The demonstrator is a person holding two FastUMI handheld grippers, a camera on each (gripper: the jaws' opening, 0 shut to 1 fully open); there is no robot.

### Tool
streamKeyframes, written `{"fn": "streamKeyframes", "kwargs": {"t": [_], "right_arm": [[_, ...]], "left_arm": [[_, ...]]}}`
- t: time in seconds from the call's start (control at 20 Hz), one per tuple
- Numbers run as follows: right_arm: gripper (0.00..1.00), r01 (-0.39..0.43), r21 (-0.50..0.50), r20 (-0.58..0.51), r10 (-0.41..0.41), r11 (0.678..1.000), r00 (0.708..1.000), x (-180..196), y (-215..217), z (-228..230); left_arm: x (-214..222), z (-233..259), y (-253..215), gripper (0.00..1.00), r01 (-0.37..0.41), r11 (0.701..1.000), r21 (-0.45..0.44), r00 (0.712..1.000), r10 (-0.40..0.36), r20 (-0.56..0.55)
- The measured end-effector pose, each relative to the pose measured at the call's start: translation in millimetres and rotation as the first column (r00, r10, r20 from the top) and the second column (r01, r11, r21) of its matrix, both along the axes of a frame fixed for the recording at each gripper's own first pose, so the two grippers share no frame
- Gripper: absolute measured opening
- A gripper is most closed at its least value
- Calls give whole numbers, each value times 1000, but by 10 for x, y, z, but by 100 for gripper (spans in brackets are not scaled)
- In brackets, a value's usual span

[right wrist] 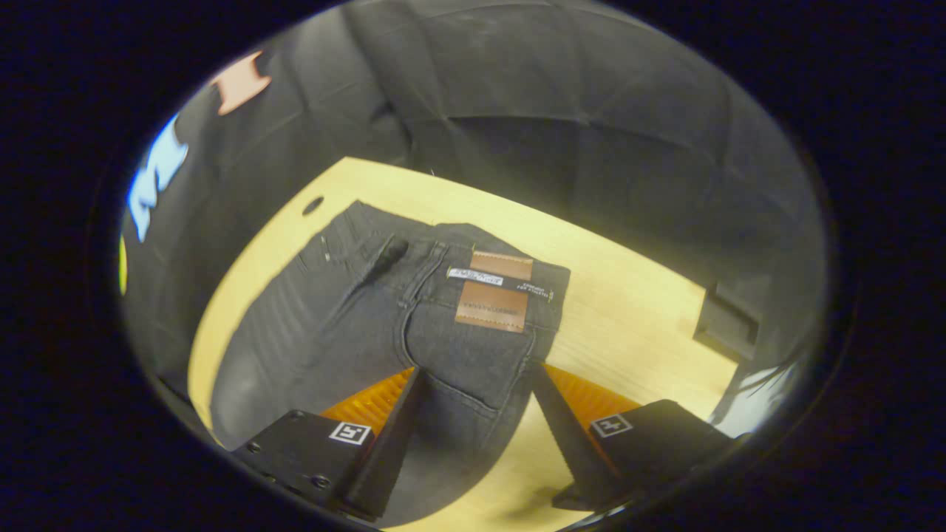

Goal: Grasp the waist and the cuffs of the jeans and fold them to make the two legs overlap; first hold the waist and fold one-third of the jeans toward the cuffs, then hold the cuffs and fold the remaining one-third in the same direction to finish folding.

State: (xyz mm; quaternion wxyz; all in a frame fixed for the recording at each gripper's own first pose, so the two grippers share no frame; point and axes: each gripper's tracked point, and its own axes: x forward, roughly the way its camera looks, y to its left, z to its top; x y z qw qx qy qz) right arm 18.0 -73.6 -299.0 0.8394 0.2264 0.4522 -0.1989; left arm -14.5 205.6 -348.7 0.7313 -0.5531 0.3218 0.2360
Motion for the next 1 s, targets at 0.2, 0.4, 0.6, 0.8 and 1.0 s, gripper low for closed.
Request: {"fn": "streamKeyframes", "kwargs": {"t": [0.2,0.4,0.6,0.8,1.0], "right_arm": [[60,-10,-16,46,11,1000,999,78,85,32],[28,14,73,101,-21,997,995,90,82,19],[10,-13,277,134,-25,961,991,28,50,174],[10,-82,484,242,-43,871,969,33,-100,845],[10,-184,566,341,-25,804,940,466,-153,1569]], "left_arm": [[-10,-19,-9,21,19,1000,-14,999,-18,30],[-4,-32,-4,10,-11,994,-105,999,16,52],[70,130,-9,10,3,982,-189,995,16,97],[287,501,-128,9,47,964,-261,992,-15,123],[831,994,-273,9,115,940,-321,980,-55,192]]}}
